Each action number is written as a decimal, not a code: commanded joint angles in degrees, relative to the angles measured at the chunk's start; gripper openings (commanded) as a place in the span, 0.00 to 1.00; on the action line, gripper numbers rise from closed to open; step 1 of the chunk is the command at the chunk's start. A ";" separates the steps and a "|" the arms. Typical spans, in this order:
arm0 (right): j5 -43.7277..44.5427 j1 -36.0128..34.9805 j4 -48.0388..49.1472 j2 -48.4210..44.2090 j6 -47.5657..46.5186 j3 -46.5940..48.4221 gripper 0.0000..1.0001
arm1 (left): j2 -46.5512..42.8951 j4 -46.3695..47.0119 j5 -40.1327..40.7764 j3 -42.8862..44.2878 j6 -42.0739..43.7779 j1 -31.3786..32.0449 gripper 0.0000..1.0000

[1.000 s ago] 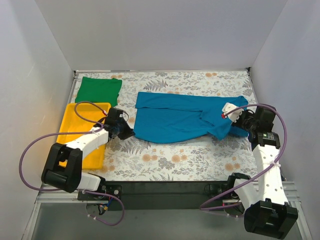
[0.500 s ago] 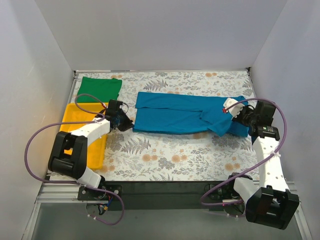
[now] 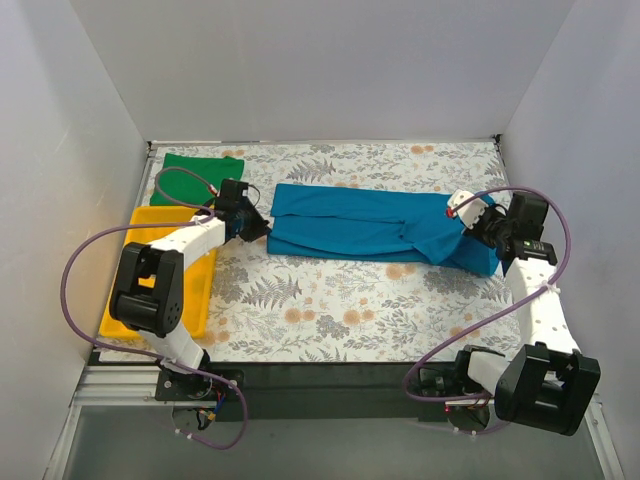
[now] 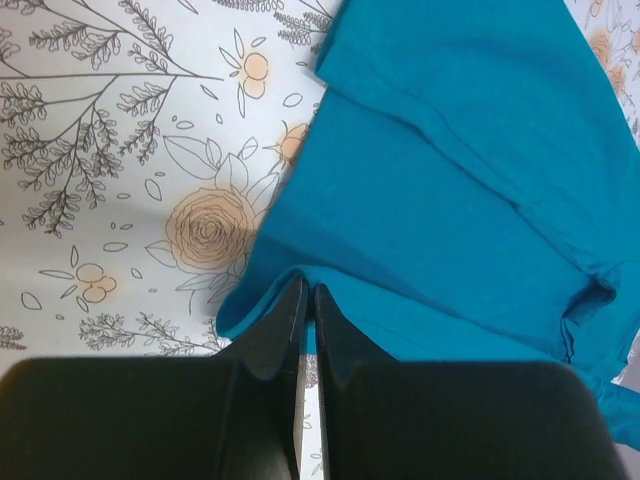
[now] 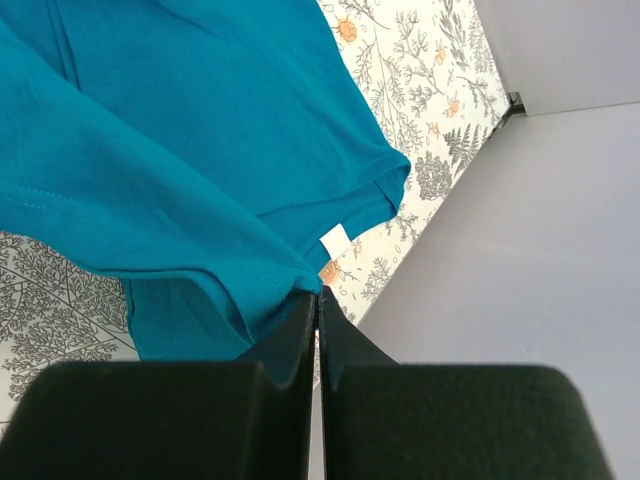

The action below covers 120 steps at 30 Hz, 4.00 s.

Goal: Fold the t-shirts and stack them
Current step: Fold the tshirt

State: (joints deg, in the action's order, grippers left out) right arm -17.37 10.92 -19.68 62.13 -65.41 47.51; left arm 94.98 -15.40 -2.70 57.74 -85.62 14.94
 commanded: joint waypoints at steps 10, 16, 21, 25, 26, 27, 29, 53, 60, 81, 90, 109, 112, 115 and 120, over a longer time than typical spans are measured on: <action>-0.83 0.60 4.48 4.58 3.44 5.05 0.01 | 4.42 -0.69 0.33 6.07 2.39 -1.84 0.00; -0.04 0.77 4.74 6.69 4.15 5.58 0.01 | 7.06 -0.95 -0.11 7.92 2.74 -2.55 0.00; 0.14 0.95 4.83 7.57 4.50 5.40 0.01 | 8.20 -1.04 -0.64 8.88 3.01 -2.63 0.00; 0.14 1.04 5.00 7.92 4.67 5.32 0.01 | 8.91 -1.04 -1.25 9.85 3.27 -2.63 0.00; 0.14 1.12 5.00 8.09 4.59 5.32 0.01 | 8.99 -1.21 -1.26 10.11 3.36 -2.63 0.00; 0.14 1.21 5.00 8.10 4.76 5.32 0.01 | 9.17 -1.21 -1.43 10.29 3.27 -2.63 0.00; -0.04 1.12 5.00 8.18 4.85 5.23 0.01 | 9.43 -1.21 -1.69 10.55 3.45 -2.63 0.00; -0.30 1.65 5.18 9.68 6.69 5.67 0.01 | 15.06 -3.50 -3.36 19.95 7.31 -2.63 0.00; -0.74 2.00 5.36 9.68 7.31 5.23 0.01 | 17.08 -4.03 -3.72 21.45 8.02 -2.63 0.00; -3.55 2.09 5.44 9.41 8.63 3.65 0.01 | 1.82 -0.51 -4.93 10.94 15.13 -3.69 0.55; -4.08 2.00 5.44 9.24 8.80 3.12 0.01 | -3.67 1.95 -14.87 -1.66 14.96 -3.95 0.46; -4.43 2.09 5.27 9.24 8.89 2.42 0.01 | 7.85 -0.33 -17.69 5.98 17.60 -3.95 0.37; -4.52 2.00 5.36 9.24 8.89 2.24 0.01 | 8.64 -0.77 -18.04 6.77 17.77 -3.95 0.33; -4.52 2.00 5.36 9.24 9.07 2.24 0.01 | 9.17 -1.13 -18.31 6.86 18.04 -3.87 0.30; -4.43 2.00 5.36 9.24 9.16 2.24 0.01 | 9.52 -1.30 -19.18 6.60 18.30 -3.86 0.15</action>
State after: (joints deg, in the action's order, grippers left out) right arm -20.80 12.73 -16.10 71.64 -57.10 49.91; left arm 104.60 -16.38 -20.34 62.85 -68.36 10.98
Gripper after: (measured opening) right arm 0.020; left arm 0.168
